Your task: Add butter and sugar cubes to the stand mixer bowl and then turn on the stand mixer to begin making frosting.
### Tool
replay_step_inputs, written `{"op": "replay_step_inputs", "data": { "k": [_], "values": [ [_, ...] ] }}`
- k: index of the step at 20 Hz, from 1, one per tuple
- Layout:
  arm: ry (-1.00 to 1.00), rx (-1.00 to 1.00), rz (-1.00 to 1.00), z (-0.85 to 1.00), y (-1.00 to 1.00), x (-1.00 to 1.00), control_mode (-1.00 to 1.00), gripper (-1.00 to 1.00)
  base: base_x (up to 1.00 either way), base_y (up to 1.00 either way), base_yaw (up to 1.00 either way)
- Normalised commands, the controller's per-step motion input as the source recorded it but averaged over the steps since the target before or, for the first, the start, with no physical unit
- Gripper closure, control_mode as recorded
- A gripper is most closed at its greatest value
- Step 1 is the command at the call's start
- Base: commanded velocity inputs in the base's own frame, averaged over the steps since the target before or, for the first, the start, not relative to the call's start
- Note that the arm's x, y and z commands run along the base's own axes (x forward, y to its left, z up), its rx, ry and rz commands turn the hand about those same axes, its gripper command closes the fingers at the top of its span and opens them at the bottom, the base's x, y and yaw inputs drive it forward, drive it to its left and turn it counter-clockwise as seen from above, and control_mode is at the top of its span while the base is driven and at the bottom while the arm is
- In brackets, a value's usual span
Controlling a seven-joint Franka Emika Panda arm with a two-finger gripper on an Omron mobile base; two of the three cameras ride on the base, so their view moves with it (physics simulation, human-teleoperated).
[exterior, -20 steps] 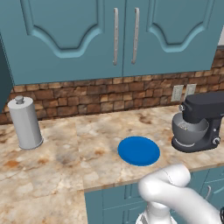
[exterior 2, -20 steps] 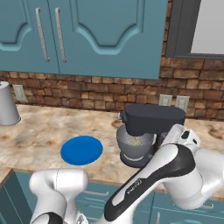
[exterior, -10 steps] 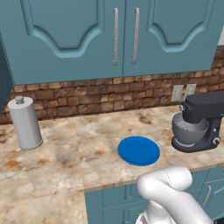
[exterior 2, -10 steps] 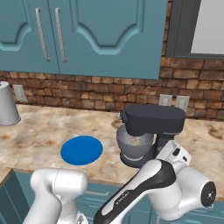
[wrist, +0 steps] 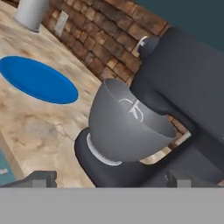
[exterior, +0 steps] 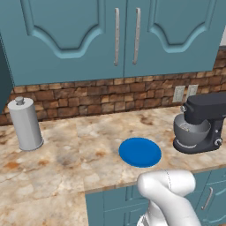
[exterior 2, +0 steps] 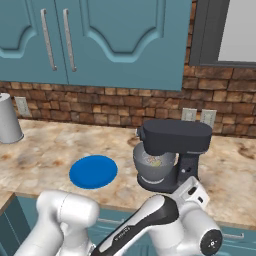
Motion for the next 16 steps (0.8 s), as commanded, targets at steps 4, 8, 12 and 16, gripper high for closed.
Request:
{"op": "replay_step_inputs", "data": {
  "k": [4, 8, 12, 16],
  "values": [
    [0.00, 0.00, -0.08, -0.22, 0.00, 0.12, -1.00, -1.00, 0.00, 0.00, 0.00],
    [0.00, 0.00, -0.16, -0.05, -0.02, 0.04, -1.00, -1.00, 0.00, 0.00, 0.00],
    [0.00, 0.00, -0.16, 0.00, -0.09, 0.10, -1.00, -1.00, 0.00, 0.00, 0.00],
    [0.00, 0.00, -0.10, 0.00, -0.05, 0.14, -1.00, -1.00, 0.00, 0.00, 0.00]
  ]
}}
